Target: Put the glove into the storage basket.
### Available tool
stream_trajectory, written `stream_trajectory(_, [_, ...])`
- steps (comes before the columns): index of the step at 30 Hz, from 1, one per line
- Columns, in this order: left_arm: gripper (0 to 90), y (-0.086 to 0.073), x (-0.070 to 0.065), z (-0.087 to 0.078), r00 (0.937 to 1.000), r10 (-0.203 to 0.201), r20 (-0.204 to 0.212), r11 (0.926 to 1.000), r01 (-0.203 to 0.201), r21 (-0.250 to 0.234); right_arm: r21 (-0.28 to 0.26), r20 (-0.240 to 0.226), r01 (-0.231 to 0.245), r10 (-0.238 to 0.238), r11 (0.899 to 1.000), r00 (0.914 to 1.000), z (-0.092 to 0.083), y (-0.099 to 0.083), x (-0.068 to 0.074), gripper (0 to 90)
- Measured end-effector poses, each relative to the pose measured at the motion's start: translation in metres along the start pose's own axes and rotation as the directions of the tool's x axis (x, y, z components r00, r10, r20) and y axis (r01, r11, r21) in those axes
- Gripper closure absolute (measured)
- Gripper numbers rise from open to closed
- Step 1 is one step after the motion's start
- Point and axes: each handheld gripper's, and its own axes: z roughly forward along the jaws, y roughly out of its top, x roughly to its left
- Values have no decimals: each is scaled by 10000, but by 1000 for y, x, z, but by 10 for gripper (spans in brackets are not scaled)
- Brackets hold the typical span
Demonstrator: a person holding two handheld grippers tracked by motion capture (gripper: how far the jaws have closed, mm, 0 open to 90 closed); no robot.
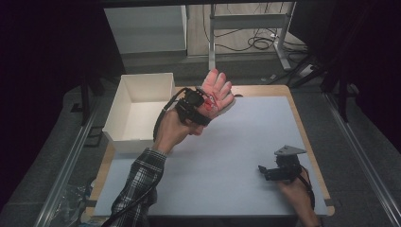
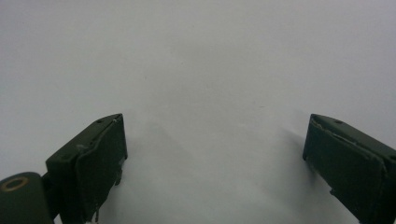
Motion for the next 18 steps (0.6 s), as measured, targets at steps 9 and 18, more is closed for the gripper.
stream_trajectory(9, [439, -4, 28, -24, 9954, -739, -602, 9969, 721, -312, -3, 0, 2, -2, 10000, 10000, 0, 0, 0, 65])
stream_trajectory(18, [434, -20, 60, -45, 9771, -1652, -1344, 9855, 1583, -603, -4, -4, -5, 5, 10000, 10000, 0, 0, 0, 65])
